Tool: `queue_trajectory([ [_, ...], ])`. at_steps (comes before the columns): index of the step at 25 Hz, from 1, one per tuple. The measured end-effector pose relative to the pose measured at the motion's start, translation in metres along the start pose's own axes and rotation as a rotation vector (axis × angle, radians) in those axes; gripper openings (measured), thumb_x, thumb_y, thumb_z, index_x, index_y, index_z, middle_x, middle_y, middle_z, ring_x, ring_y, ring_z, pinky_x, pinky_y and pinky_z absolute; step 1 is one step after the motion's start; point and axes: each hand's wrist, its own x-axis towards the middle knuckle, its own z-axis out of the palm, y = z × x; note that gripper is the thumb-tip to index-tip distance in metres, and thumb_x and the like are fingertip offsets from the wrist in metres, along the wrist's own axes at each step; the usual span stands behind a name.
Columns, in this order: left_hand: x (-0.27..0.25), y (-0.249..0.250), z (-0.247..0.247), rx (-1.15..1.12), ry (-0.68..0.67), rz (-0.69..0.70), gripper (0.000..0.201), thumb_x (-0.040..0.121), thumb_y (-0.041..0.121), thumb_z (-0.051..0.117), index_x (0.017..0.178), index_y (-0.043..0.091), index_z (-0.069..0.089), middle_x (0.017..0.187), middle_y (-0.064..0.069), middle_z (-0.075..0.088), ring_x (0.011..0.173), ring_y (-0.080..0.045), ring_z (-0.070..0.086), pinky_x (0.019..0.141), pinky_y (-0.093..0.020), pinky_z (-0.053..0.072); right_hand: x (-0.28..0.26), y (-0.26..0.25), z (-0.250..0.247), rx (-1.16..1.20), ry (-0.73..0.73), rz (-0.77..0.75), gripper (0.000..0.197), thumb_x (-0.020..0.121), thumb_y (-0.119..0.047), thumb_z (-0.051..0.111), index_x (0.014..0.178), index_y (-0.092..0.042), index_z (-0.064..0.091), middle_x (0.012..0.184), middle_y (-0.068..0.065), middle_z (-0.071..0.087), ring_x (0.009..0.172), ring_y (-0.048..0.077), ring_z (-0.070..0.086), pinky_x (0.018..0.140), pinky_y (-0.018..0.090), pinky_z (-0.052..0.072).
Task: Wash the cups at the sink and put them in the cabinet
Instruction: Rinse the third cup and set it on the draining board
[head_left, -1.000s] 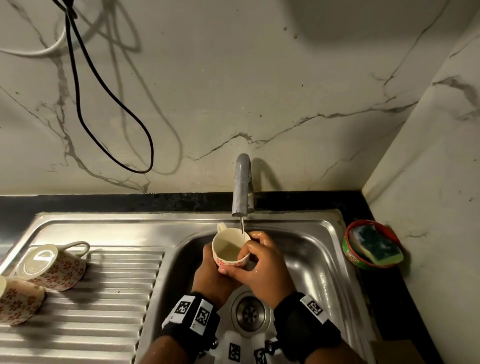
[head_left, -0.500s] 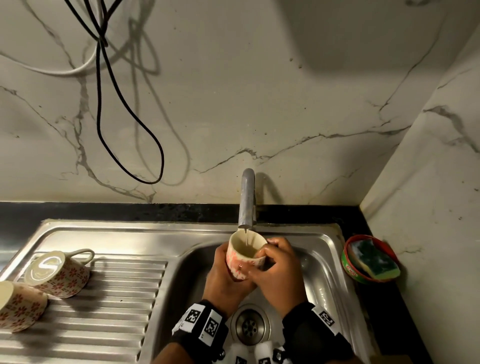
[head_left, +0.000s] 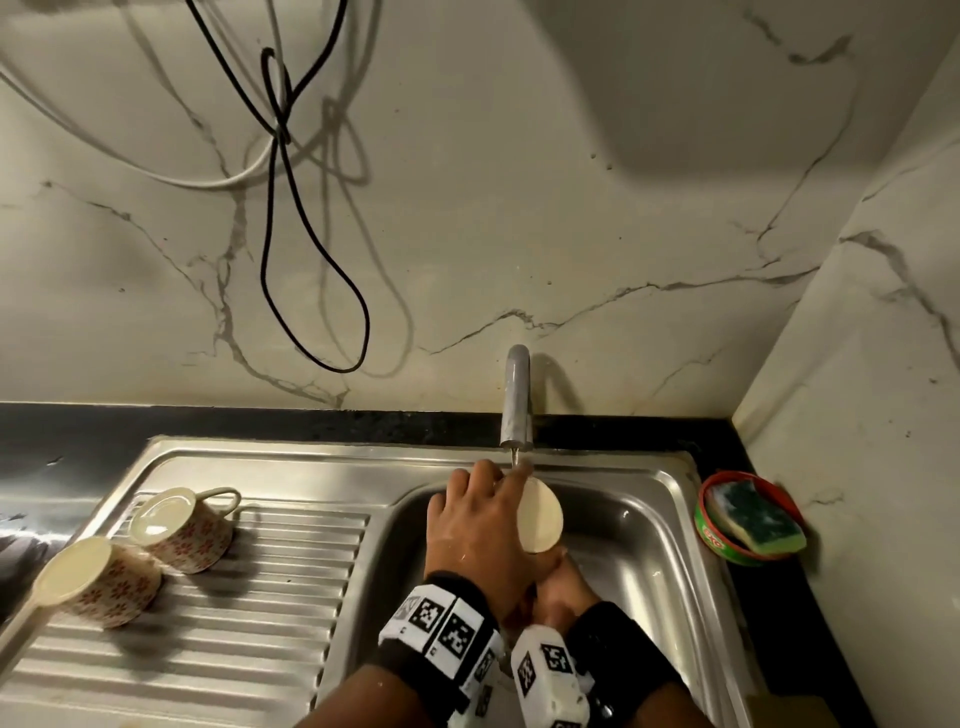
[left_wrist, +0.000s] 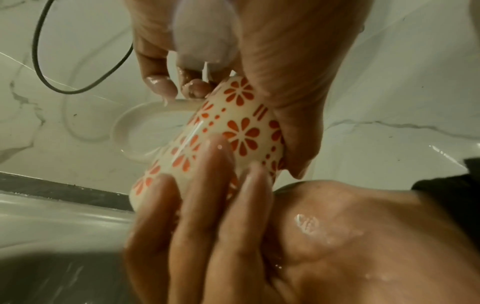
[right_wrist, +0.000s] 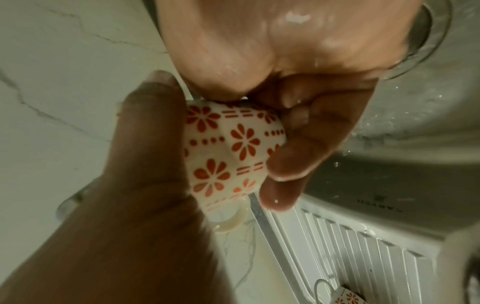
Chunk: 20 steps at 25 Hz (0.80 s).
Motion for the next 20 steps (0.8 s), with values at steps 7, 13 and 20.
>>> queue_trajectory([
  [7, -0.030, -0.016, -0.014, -0.111, 0.004, -0.047, 0.087, 0.065, 0.076, 0.066, 0.139, 0.043, 0.037, 0.124, 0.013, 0.042, 0.121, -0.015, 0.043, 0.104, -0.036, 0.039, -0.003, 0.031, -0.006, -0.254, 0.069, -0.114, 0.042, 0.096, -0.043, 0.043, 0.089, -0.008, 0.065, 0.055, 0.012, 0.067, 0.052, 0.026, 0.060, 0.056, 0.027, 0.043],
  [13, -0.069, -0.090, -0.035, -0.105, 0.053, -0.065, 0.087, 0.062, 0.081, 0.064, 0.138, 0.047, 0.038, 0.121, 0.015, 0.045, 0.117, -0.013, 0.044, 0.101, -0.041, 0.039, 0.003, 0.067, 0.017, -0.921, -0.024, -0.388, 0.038, 0.101, -0.042, 0.043, 0.098, -0.012, 0.065, 0.073, 0.010, 0.073, 0.060, 0.029, 0.065, 0.053, 0.029, 0.046],
  [20, -0.113, -0.245, -0.066, 0.021, -0.081, -0.096, 0.088, 0.066, 0.069, 0.071, 0.142, 0.045, 0.034, 0.138, 0.013, 0.046, 0.128, -0.019, 0.039, 0.102, -0.043, 0.033, 0.017, 0.156, 0.097, -1.482, -0.304, -0.838, 0.052, 0.084, -0.008, 0.077, 0.123, -0.037, 0.057, 0.109, -0.025, 0.068, 0.098, -0.003, 0.066, 0.080, 0.011, 0.051],
])
